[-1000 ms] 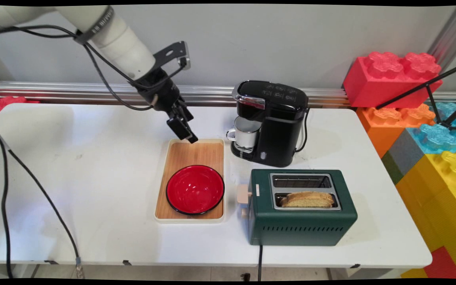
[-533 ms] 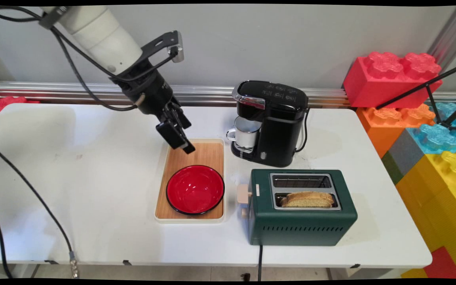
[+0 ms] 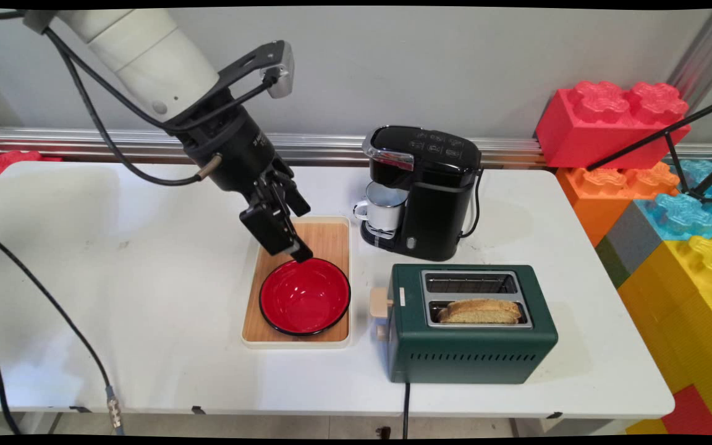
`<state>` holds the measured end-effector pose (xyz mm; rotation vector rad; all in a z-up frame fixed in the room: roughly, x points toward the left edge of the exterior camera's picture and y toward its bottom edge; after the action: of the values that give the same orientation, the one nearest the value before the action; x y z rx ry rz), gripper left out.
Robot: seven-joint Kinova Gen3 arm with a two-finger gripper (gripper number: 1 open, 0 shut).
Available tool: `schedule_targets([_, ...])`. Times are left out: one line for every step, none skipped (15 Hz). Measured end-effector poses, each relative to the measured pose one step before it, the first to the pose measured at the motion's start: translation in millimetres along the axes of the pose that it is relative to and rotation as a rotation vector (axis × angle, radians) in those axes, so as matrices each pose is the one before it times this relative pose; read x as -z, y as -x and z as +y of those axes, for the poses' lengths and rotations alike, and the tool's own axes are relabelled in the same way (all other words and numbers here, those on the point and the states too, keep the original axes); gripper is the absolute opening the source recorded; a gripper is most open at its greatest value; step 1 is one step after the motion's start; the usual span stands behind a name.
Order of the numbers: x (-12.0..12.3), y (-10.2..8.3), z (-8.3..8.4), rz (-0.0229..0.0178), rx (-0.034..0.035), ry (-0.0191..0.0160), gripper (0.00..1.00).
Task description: Press the toaster switch
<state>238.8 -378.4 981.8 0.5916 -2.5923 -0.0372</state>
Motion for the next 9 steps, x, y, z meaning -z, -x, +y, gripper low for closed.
schedule_targets([-0.12, -1.31, 4.85, -0.00103, -0.01101, 0.00554, 1.00])
schedule_targets([-0.54, -1.30, 3.43, -0.00079, -0.00969, 0.00400, 1.00])
schedule_targets([-0.65, -0.94, 3.29, -0.00047, -0.00753, 0.00096, 1.00])
schedule_targets([-0.62, -0.40, 2.30, -0.00103, -0.00375, -0.00041, 1.00])
schedule_targets([-0.55, -0.24, 1.29, -0.00031, -0.00169, -0.00027, 1.00])
schedule_targets([-1.15, -0.23, 2.12, -0.00090, -0.00387, -0.00071, 1.00])
schedule_targets([-1.29, -0.38, 1.57, 0.00020, -0.00468, 0.00013, 1.00])
schedule_targets([-1.59, -0.68, 1.83, 0.00222, -0.00695, 0.00023, 0.00])
schedule_targets([-1.92, -0.44, 1.41, 0.00140, -0.00614, 0.00072, 0.00])
